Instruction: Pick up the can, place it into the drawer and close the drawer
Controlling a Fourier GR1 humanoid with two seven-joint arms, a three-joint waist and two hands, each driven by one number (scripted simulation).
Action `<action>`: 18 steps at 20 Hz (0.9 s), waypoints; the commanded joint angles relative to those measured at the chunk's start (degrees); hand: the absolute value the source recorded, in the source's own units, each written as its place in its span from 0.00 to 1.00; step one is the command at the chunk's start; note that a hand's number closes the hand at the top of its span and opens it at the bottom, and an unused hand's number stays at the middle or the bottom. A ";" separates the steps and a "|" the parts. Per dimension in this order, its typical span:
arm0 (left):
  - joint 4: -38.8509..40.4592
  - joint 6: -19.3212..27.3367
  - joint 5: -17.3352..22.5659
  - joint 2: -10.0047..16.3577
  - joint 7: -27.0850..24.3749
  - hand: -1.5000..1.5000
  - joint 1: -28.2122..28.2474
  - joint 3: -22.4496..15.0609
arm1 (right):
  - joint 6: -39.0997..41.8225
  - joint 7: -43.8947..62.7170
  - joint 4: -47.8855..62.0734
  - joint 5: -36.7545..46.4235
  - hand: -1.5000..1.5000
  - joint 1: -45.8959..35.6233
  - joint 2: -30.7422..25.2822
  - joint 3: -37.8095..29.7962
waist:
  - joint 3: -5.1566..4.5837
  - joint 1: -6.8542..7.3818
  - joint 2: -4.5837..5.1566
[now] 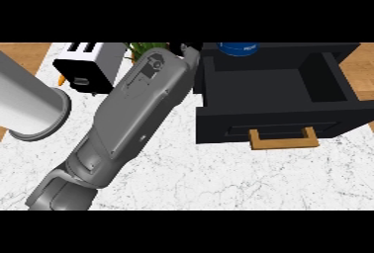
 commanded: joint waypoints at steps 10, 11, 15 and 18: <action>11.64 5.77 14.08 0.00 -4.59 1.00 -9.06 -10.08 | -0.67 2.83 -1.90 -1.53 0.00 -1.15 -1.02 0.12 | 0.06 -2.05 0.39; 15.43 1.42 13.00 0.00 -7.27 1.00 -8.38 -7.16 | -1.18 3.32 -1.00 -2.19 0.00 -3.00 -2.71 -0.13 | 0.04 -1.43 0.61; 14.34 3.23 18.13 0.00 -9.77 1.00 -6.13 -12.59 | -1.11 2.60 -0.24 -1.15 0.00 -4.10 -1.89 0.57 | 0.07 -2.48 0.75; 18.09 3.30 18.65 0.00 -9.19 1.00 -8.46 -13.13 | -1.05 3.85 -3.88 -0.38 0.00 -1.65 -0.30 1.14 | 0.04 -2.99 0.80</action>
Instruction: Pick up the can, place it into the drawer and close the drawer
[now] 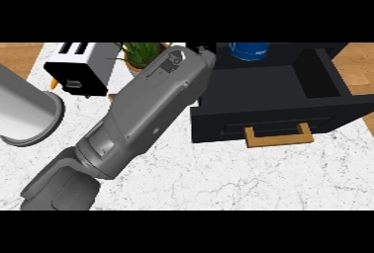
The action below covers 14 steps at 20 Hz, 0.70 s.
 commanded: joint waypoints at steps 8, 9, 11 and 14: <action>5.48 3.38 5.05 -0.01 -2.40 0.00 -0.29 -7.79 | -0.36 0.87 0.39 -0.37 0.00 -2.66 -1.60 -0.05 | 0.01 -1.11 0.28; 5.56 1.81 6.07 -0.01 -4.09 0.00 1.84 -6.97 | 1.42 -0.32 1.14 -0.50 0.00 -0.47 0.31 0.26 | 0.01 -1.06 0.26; 4.59 6.32 6.90 -0.01 -0.45 0.00 -2.07 -9.37 | -2.14 2.26 -0.51 0.70 0.00 -3.47 -0.76 0.91 | 0.00 -0.89 0.16; 3.81 7.41 9.28 -0.01 -2.99 0.00 0.09 -10.04 | -0.65 1.75 -1.25 1.36 0.00 -1.71 0.98 1.95 | 0.01 -1.43 0.29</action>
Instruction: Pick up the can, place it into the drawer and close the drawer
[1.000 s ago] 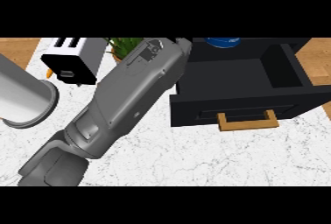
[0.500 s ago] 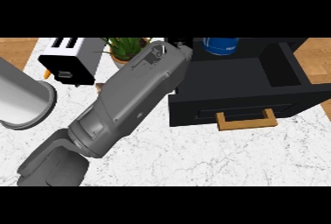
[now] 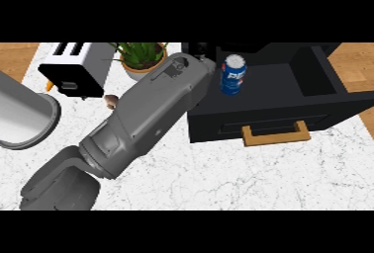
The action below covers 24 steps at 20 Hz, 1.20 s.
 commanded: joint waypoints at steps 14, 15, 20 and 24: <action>0.94 -0.51 6.80 -0.01 -7.29 0.00 0.87 -1.20 | 2.58 -6.58 -5.13 10.90 0.00 -4.25 -5.06 -2.69 | -0.07 0.85 0.18; 0.85 0.92 7.31 -0.01 -7.46 0.00 -0.67 -1.15 | 3.72 -6.45 -6.90 10.83 0.00 -3.55 -5.66 -2.07 | -0.05 -0.24 0.25; 0.19 0.66 8.68 -0.01 -11.40 0.00 0.58 -1.57 | 3.67 -9.83 -8.82 18.66 0.00 -6.91 -3.86 2.40 | -0.07 1.06 0.13; -0.26 3.31 9.07 -0.01 -11.91 0.00 -1.32 -2.59 | 3.19 -10.72 -8.02 28.48 0.00 -11.84 -5.47 6.89 | -0.06 2.44 0.15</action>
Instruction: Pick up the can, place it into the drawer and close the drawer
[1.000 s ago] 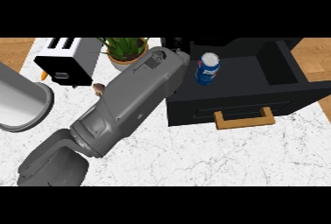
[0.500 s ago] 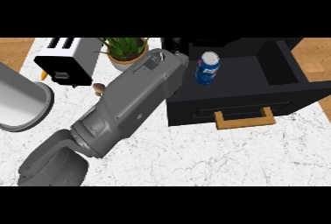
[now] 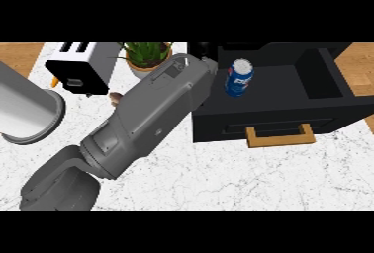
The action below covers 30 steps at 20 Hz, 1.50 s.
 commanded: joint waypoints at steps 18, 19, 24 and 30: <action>-1.58 0.85 -0.93 0.91 4.03 0.00 -0.39 0.99 | -14.13 -7.28 22.57 54.72 0.00 -23.79 -0.19 30.00 | -0.08 4.60 -0.95; -3.23 1.58 -1.27 2.63 5.69 0.00 -0.80 0.66 | -15.87 -10.07 24.65 56.97 0.00 -21.75 -0.24 31.13 | -0.06 4.97 -1.13; -7.10 1.28 -3.37 5.43 7.58 0.00 1.68 -0.62 | -19.78 -10.85 38.27 63.35 0.00 -29.80 -0.58 34.30 | -0.07 5.87 -1.25; -9.47 2.16 -4.40 7.21 8.80 0.00 4.39 0.04 | -24.78 -13.11 54.84 71.97 0.00 -38.07 -3.44 35.91 | -0.06 5.90 -1.03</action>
